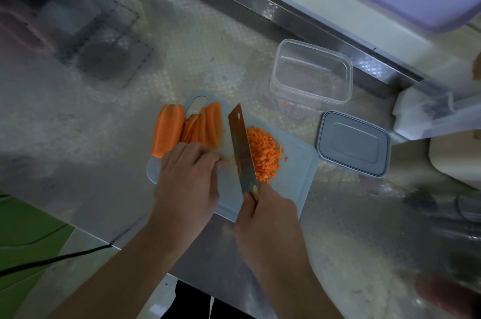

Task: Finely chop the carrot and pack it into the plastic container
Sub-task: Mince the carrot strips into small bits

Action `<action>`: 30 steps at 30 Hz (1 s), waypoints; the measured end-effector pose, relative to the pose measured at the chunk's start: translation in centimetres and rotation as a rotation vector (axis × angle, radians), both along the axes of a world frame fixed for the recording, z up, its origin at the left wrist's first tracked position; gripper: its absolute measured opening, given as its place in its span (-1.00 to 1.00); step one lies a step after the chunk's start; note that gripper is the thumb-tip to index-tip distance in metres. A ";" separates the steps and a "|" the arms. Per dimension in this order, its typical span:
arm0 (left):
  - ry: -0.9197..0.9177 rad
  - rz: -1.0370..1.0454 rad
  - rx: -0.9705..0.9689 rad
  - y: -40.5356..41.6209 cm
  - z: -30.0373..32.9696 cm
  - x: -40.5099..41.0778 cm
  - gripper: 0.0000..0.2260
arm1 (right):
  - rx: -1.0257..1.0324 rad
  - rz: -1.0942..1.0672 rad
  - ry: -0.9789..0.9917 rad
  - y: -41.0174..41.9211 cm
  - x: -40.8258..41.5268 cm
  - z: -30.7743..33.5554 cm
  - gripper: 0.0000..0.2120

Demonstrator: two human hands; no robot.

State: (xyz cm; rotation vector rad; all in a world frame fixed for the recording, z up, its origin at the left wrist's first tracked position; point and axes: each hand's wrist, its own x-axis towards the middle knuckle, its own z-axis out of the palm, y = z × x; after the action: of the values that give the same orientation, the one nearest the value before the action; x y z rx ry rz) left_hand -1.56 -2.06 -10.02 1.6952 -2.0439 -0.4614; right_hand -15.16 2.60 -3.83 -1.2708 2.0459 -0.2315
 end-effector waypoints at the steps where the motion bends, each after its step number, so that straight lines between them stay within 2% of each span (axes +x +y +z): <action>1: 0.011 0.009 -0.008 0.2 0.1 0.1 -0.76 | 0.003 0.007 -0.001 0.0 0.0 0.1 -0.81; 5: 0.007 0.005 -0.004 0.6 0.3 0.3 -0.74 | 0.025 0.012 -0.008 0.3 0.3 -0.4 -0.79; 10: -0.031 -0.004 0.043 0.7 0.5 0.0 -0.86 | 0.023 0.014 -0.011 0.3 0.4 -0.8 -0.82; 17: -0.066 -0.010 0.088 1.1 0.6 -0.2 -0.91 | 0.038 0.008 -0.050 0.3 0.2 -0.4 -0.78; 22: -0.067 -0.023 0.075 1.2 0.5 -0.7 -0.88 | 0.063 -0.002 -0.058 0.5 0.5 -0.7 -0.84; 30: -0.021 -0.079 0.057 0.3 -0.3 -1.9 -0.82 | 0.016 -0.069 -0.052 0.0 -0.6 -0.2 -0.82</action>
State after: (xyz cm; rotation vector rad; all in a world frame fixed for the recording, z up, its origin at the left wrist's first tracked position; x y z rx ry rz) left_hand -3.50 -1.81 -10.36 1.6629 -2.1378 -0.5349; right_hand -15.73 2.57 -4.02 -1.1730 2.0451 -0.2768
